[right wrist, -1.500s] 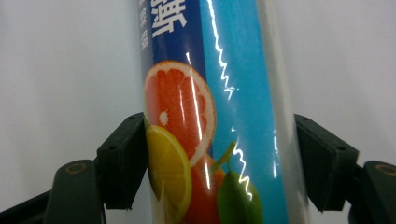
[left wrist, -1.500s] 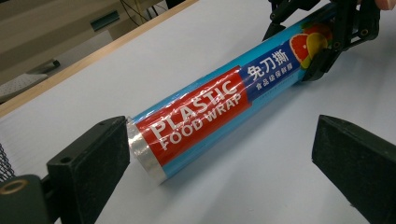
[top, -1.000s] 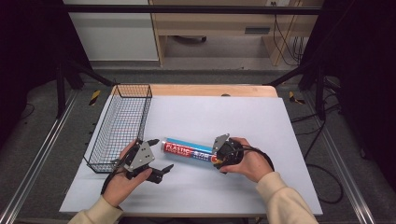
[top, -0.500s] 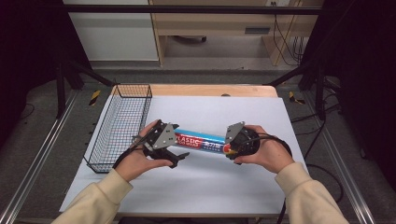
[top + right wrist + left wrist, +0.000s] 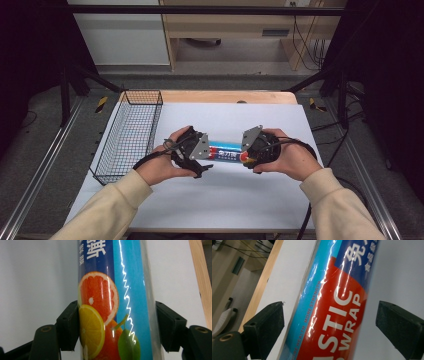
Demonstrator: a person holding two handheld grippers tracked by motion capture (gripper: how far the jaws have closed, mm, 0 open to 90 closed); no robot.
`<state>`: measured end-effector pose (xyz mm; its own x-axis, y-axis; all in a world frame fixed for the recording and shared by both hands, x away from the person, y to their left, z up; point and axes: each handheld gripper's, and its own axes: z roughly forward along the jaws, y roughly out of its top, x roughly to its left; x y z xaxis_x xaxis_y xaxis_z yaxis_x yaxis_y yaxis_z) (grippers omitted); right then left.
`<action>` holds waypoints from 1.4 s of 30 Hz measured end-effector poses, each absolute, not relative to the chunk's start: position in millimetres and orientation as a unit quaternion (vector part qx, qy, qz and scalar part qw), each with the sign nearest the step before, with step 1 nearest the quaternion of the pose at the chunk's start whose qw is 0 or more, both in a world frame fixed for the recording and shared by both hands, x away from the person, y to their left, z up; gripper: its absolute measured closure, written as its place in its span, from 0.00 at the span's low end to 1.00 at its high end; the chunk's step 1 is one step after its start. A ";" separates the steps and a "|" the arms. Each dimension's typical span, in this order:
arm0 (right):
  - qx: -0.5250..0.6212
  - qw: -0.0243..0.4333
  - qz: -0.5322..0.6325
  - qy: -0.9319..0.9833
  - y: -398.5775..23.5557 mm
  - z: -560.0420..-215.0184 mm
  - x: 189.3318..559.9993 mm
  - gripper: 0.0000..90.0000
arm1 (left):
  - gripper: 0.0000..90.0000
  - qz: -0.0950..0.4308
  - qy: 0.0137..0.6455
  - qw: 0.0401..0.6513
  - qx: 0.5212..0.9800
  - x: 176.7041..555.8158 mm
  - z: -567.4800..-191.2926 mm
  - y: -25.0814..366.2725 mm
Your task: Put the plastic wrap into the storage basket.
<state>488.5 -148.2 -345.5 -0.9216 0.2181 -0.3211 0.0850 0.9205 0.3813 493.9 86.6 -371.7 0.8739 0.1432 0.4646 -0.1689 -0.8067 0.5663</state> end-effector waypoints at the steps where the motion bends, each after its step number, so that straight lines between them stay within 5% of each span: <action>1: 0.079 0.182 0.183 0.963 -148.2 -345.5 488.5 0.34 | 0.10 0.251 -0.007 0.311 0.917 493.9 -371.7 86.6; 21: 0.056 0.182 0.180 0.965 -133.9 -335.1 483.7 0.35 | 0.29 0.235 -0.018 0.263 0.935 499.3 -370.9 75.3; 39: 0.044 0.185 0.179 0.965 -131.6 -346.3 482.1 0.33 | 0.30 0.249 -0.010 0.264 0.932 487.6 -377.2 78.1; 42: 0.038 0.208 0.165 0.963 -131.6 -348.8 481.5 0.16 | 0.30 0.251 -0.009 0.264 0.931 486.9 -377.0 78.0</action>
